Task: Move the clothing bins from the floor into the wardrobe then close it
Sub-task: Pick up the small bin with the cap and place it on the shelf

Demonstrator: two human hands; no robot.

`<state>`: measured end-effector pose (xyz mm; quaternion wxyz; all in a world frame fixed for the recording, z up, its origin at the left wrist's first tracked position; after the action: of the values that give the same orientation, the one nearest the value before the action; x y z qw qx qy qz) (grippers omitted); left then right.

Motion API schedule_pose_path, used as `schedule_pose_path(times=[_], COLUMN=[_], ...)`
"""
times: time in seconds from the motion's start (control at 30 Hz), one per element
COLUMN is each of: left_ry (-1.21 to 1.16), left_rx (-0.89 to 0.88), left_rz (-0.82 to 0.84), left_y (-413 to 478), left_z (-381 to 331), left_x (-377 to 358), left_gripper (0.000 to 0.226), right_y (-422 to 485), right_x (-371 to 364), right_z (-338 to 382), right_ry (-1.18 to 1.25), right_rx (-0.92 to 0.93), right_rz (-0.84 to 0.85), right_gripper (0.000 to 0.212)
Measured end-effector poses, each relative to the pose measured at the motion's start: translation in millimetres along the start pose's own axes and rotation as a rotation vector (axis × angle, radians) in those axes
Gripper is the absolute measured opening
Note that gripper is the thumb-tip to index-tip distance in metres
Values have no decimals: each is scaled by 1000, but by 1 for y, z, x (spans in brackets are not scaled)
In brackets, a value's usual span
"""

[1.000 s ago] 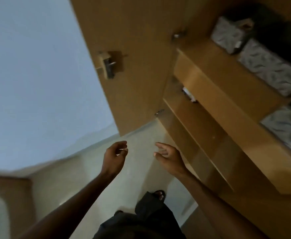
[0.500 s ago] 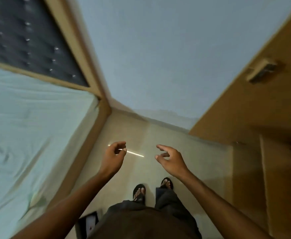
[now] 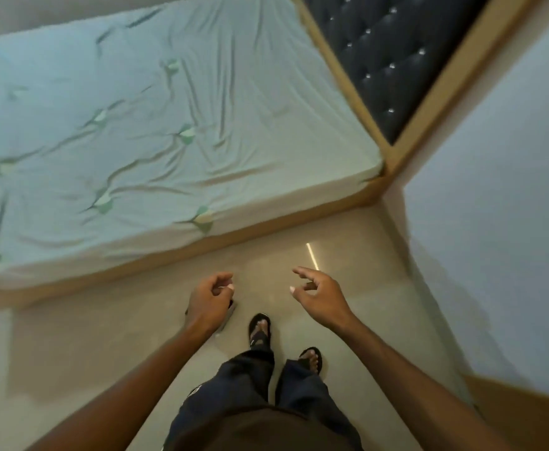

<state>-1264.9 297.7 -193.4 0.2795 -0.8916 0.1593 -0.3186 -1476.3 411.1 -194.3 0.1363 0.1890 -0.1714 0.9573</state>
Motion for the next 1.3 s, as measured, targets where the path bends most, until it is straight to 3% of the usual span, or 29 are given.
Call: schedule_pose_path(times=[0.17, 0.33, 0.63, 0.83, 0.97, 1.13, 1.17, 1.3], left_ry=[-129, -183, -36, 171, 286, 299, 324, 411], left_rx=[159, 254, 423, 508, 586, 768, 803, 788], left_rz=[-146, -218, -44, 156, 309, 345, 340, 369], left_y=[-5, 13, 146, 251, 328, 413, 425, 444], left_z=[59, 103, 190, 265, 337, 474, 502, 492], left_x=[54, 109, 161, 119, 48, -55, -74, -90], left_gripper=[28, 26, 29, 31, 40, 69, 69, 45], right_y=[37, 65, 150, 211, 260, 310, 318, 343], right_x=[-63, -128, -275, -365, -422, -470, -477, -496], right_z=[26, 51, 21, -68, -174, -310, -332, -390], right_ry=[-91, -139, -226, -428, -635, -936, -976, -976], right_rx=[71, 62, -104, -100, -11, 66, 81, 119], right_rz=[233, 355, 442, 627, 744, 894, 923, 1071], right_gripper=[49, 49, 49, 51, 52, 52, 53, 55])
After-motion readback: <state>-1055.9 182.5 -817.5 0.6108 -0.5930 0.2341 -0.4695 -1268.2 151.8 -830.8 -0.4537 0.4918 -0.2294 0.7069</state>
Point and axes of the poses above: each hand's wrist, its own y-axis towards the middle knuckle, its own x-axis out of the back of the hand, z = x × y, the point moved 2 cm from there along y, towards the middle knuckle, and after that the axes turned 13 degrees about x, right-handed, at the moved point
